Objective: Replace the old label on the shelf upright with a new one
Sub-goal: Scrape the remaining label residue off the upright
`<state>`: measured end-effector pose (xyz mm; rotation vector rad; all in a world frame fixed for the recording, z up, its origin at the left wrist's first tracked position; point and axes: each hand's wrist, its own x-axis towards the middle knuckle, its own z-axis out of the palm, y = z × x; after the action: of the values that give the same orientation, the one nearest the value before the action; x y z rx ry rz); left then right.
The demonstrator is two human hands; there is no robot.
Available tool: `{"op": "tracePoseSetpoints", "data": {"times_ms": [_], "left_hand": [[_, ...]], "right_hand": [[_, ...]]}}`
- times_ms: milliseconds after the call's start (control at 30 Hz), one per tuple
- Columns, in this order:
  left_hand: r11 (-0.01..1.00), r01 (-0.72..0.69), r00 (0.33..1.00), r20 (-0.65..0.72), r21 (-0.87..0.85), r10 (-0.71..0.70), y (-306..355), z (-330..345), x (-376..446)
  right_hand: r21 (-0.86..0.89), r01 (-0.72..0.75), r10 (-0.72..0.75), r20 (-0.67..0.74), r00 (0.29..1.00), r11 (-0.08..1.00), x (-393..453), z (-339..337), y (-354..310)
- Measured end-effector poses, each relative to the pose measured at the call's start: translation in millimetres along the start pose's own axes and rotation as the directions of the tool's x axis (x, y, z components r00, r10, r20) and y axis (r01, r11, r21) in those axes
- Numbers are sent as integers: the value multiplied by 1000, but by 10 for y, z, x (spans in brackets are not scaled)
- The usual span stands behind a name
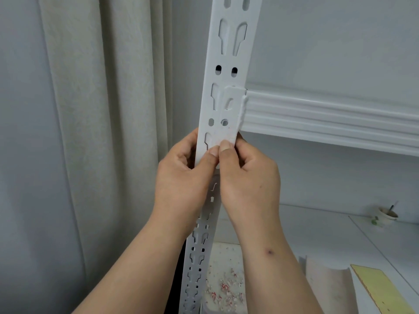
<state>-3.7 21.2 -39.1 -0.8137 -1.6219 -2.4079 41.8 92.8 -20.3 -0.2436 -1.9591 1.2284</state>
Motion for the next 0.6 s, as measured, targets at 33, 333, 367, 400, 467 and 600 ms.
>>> {"op": "tracePoseSetpoints", "data": {"times_ms": [33, 333, 367, 400, 467, 600], "left_hand": [[1000, 4, 1000, -3, 3, -4, 1, 6, 1], [999, 20, 997, -69, 46, -17, 33, 44, 14], [998, 19, 997, -80, 58, -14, 36, 55, 14], [998, 17, 996, -93, 68, -10, 39, 68, 17], [996, 15, 992, -123, 92, -4, 52, 93, 26], [993, 40, 989, -149, 108, -23, 100, 124, 32]], "right_hand": [[8, -2, 2, 4, 1000, 1000, -5, -14, -1], [70, 16, -17, 12, 1000, 997, -39, 28, 41], [71, 19, -20, 10, 1000, 997, -43, 36, 47], [69, 22, -23, 9, 1000, 997, -44, 39, 55], [63, 25, -26, 15, 1000, 998, -42, 38, 72], [54, 27, -29, 30, 999, 998, -27, 44, 104]]}}
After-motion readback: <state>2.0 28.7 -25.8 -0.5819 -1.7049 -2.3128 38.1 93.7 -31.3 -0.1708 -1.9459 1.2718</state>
